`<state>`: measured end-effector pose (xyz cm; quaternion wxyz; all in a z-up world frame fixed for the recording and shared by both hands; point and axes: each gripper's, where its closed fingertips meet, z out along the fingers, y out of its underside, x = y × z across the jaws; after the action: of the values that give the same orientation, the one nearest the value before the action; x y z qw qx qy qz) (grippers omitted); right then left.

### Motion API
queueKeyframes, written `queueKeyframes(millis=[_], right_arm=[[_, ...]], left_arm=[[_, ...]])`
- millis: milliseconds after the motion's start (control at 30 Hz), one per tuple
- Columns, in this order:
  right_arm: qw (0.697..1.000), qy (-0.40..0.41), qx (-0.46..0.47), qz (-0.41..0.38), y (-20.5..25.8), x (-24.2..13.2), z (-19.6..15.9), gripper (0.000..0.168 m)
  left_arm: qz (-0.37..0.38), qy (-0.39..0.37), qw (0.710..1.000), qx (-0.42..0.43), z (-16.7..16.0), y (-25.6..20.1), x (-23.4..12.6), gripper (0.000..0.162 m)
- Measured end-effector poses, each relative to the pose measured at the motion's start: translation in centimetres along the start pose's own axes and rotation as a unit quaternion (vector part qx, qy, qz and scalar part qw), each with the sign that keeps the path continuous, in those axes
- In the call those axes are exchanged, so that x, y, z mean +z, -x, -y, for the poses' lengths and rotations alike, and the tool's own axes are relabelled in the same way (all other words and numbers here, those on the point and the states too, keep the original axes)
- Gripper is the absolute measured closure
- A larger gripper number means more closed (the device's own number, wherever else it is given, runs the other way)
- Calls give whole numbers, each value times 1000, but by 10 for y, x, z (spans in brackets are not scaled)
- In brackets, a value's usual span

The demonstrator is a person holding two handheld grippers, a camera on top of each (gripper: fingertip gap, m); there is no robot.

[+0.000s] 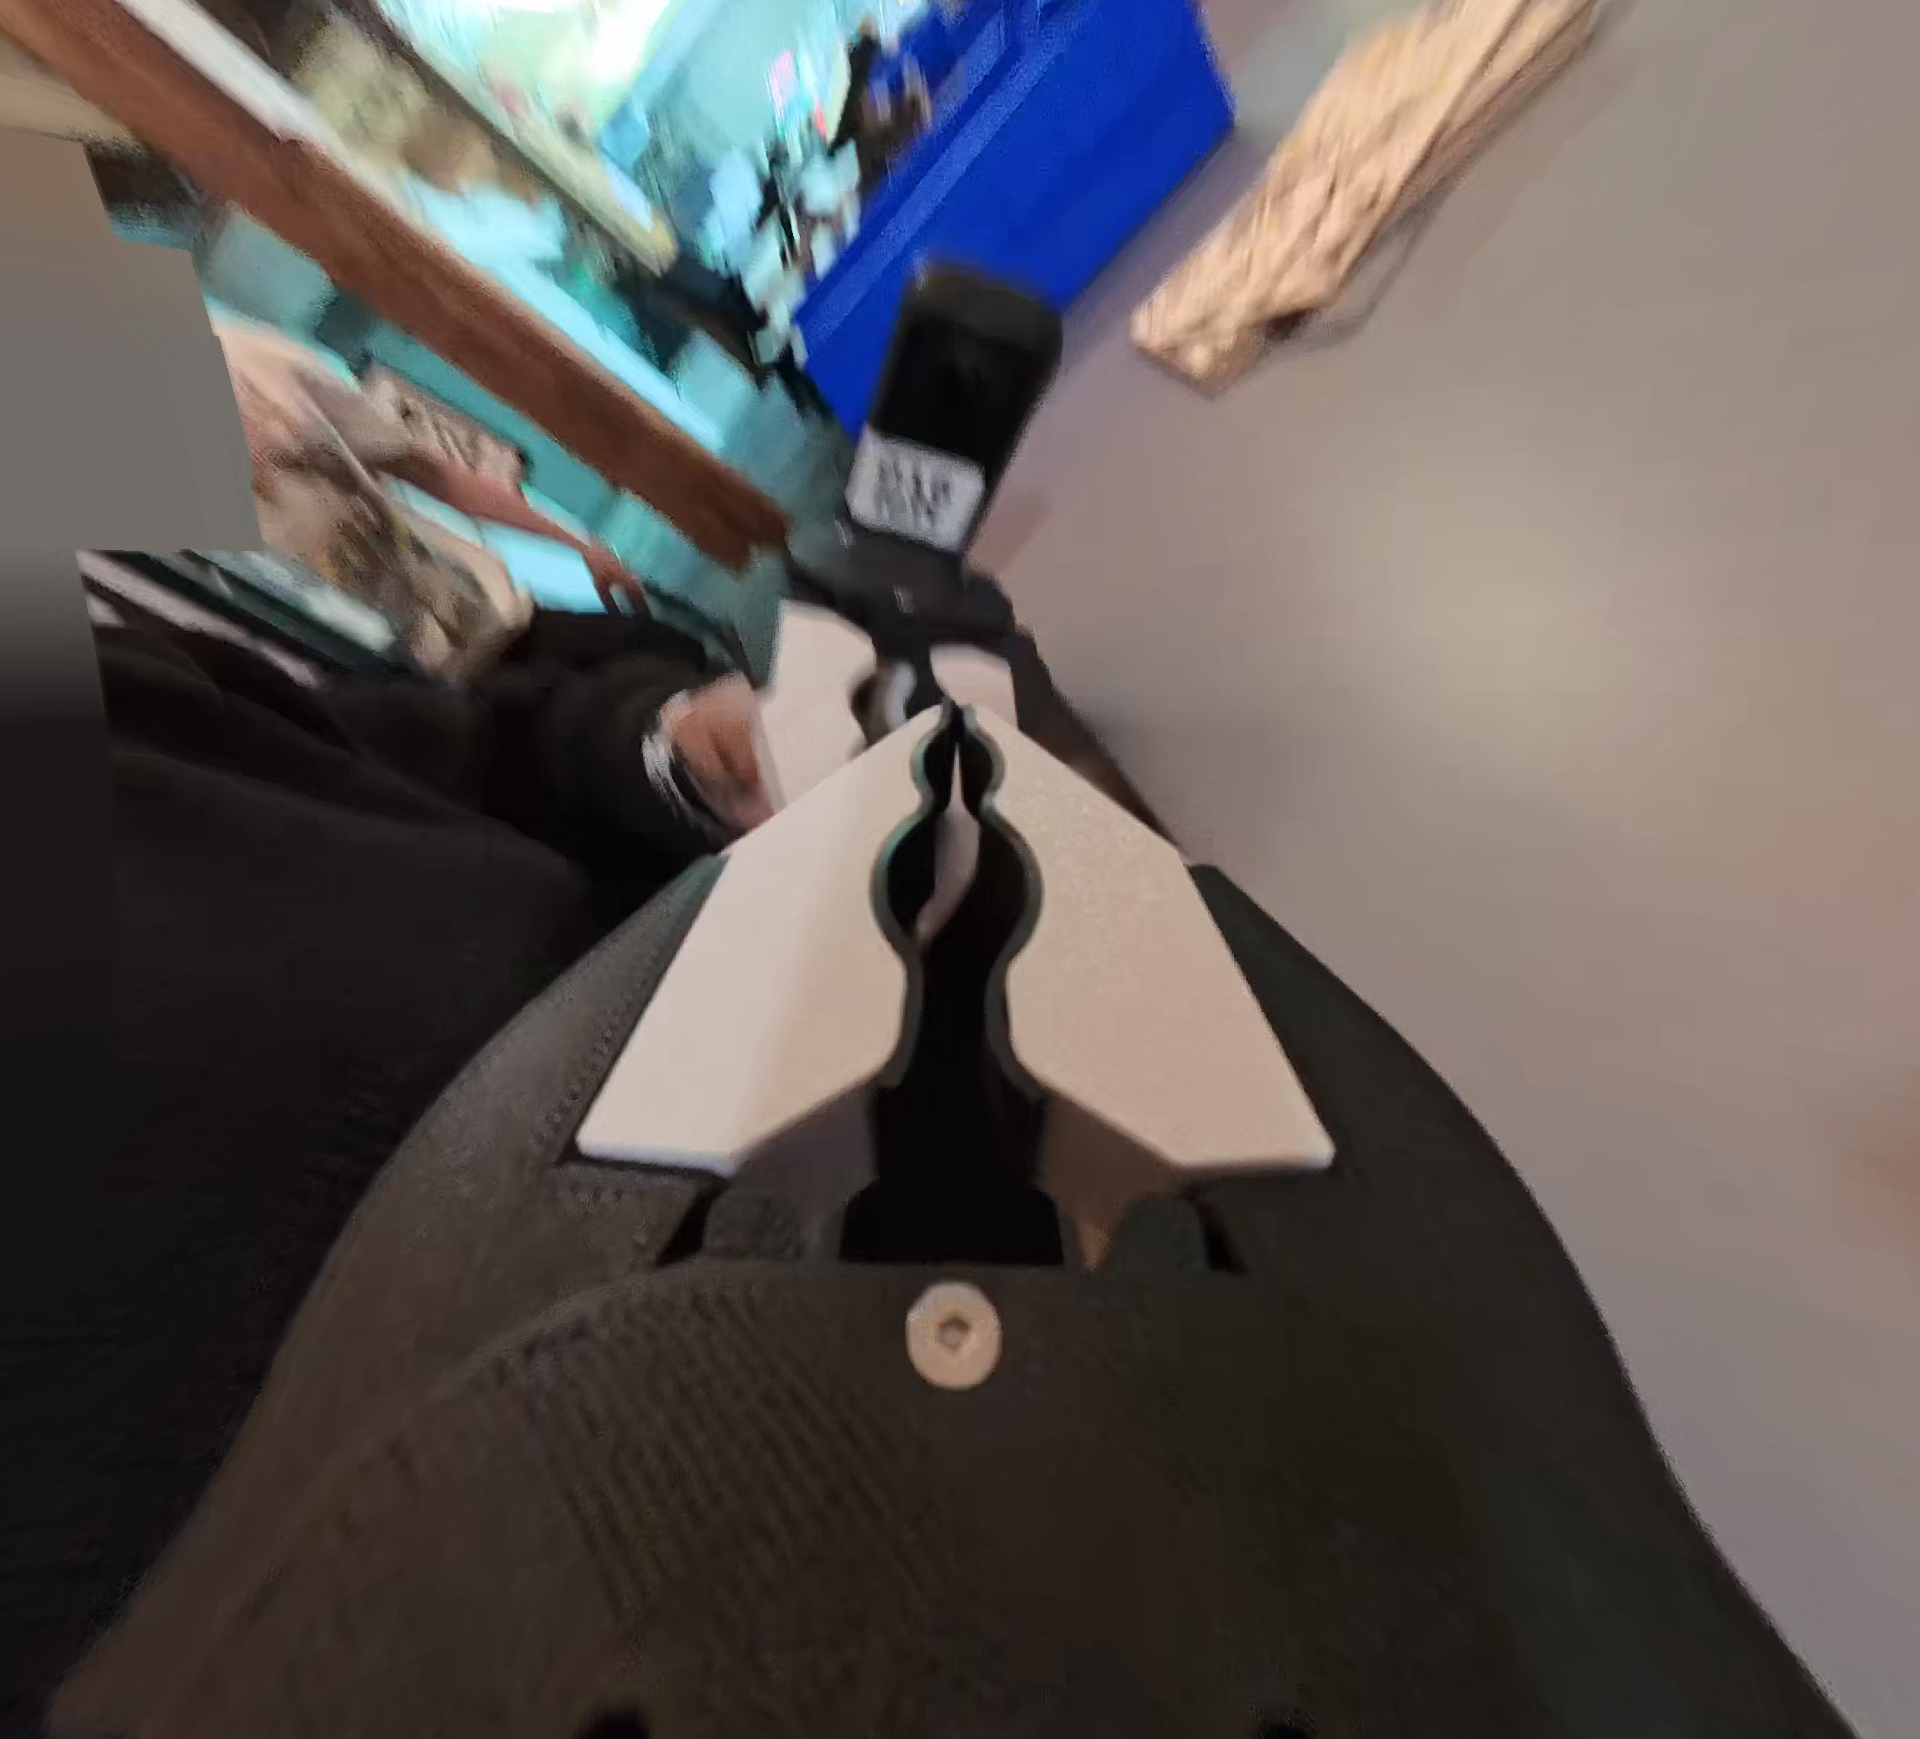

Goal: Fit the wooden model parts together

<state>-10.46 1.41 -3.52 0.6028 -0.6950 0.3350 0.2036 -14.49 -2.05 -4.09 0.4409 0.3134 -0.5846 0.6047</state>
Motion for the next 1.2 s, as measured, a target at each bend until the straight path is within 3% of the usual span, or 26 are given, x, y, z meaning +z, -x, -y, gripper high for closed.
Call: queueKeyframes(millis=[67,233,333,400,533,767,933,1067,1200], right_arm=[[999,48,-5,-8,-4,5,-17,168],[999,-37,-18,9,6,-12,20,168],[997,77,-26,5,5,3,-24,168],[996,91,-26,0,2,0,-28,168],[1000,9,-26,-2,2,-16,8,168],[1000,24,-15,13,5,-4,-8,168],[998,-42,-18,34,15,-16,16,168],[999,21,-35,13,10,-5,-11,168],[998,-32,-45,15,14,-21,17,168]], left_arm=[[19,25,999,18,-7,2,3,155],[23,24,999,13,-8,3,3,156],[29,34,999,14,-11,5,5,155],[46,51,997,23,-18,10,7,155],[34,40,998,17,-14,6,5,155],[26,29,999,22,-10,2,4,155],[53,30,996,59,-8,2,1,156],[94,41,987,123,-6,1,0,155],[99,40,985,139,-5,-1,0,155]])
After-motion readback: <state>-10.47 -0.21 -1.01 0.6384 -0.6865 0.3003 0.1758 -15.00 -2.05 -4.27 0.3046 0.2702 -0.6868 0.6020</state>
